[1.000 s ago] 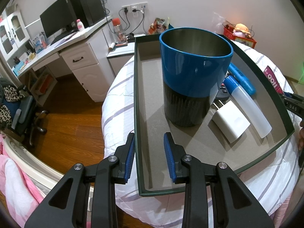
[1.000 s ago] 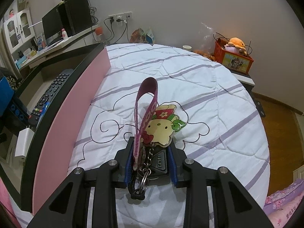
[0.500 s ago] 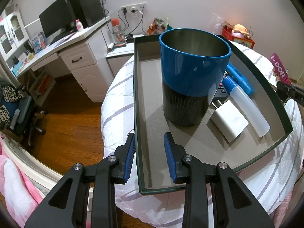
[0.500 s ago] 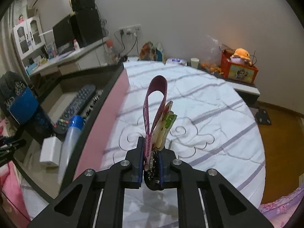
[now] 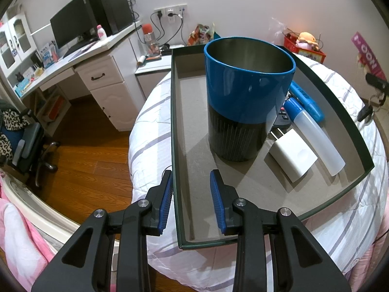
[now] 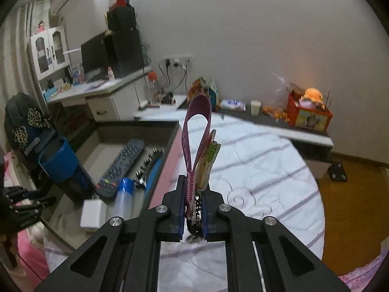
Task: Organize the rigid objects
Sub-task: 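Carry the pink-lanyard keys with the right gripper and release them in the tray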
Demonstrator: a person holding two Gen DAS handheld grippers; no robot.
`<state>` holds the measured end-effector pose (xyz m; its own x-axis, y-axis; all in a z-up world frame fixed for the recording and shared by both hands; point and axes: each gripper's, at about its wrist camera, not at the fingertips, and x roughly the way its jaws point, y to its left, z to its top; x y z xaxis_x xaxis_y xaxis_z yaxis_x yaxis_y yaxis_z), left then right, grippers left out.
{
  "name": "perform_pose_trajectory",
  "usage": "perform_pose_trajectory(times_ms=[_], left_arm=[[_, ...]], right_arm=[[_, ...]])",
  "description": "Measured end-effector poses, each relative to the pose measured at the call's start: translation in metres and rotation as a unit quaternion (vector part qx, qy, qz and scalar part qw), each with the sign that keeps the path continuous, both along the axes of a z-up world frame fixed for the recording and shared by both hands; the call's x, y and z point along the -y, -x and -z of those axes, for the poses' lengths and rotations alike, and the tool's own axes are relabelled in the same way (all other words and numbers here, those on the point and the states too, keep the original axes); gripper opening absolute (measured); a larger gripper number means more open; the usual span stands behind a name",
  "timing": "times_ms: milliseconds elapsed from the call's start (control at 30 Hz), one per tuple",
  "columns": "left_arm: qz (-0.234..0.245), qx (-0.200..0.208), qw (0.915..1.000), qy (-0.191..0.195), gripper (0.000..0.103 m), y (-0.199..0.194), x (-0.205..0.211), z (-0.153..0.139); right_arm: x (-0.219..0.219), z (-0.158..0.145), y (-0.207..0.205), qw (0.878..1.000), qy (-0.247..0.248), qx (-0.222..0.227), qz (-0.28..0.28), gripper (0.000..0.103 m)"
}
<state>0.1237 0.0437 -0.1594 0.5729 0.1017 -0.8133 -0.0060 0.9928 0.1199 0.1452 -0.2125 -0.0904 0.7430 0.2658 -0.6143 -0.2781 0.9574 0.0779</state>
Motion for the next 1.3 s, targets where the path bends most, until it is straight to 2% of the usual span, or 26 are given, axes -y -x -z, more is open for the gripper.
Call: perform_pose_trajectory(times_ms=[233, 433, 767, 1100, 1300], left_arm=[[0.0, 0.0, 1.0, 0.0, 0.03, 0.0, 0.0, 0.0], [0.0, 0.0, 1.0, 0.0, 0.03, -0.001, 0.001, 0.0], [0.001, 0.001, 1.0, 0.003, 0.031, -0.002, 0.003, 0.0], [0.005, 0.003, 1.0, 0.002, 0.031, -0.006, 0.007, 0.001], [0.006, 0.003, 1.0, -0.002, 0.032, -0.008, 0.008, 0.001]], right_arm=[[-0.025, -0.039, 0.009, 0.998, 0.002, 0.052, -0.027, 0.01], [-0.055, -0.051, 0.01, 0.996, 0.002, 0.065, -0.061, 0.01], [-0.098, -0.042, -0.028, 0.994, 0.02, 0.031, -0.101, 0.01], [-0.113, -0.009, -0.086, 0.995, 0.029, -0.027, -0.087, 0.01], [-0.117, -0.003, -0.097, 0.996, 0.013, -0.026, -0.079, 0.01]])
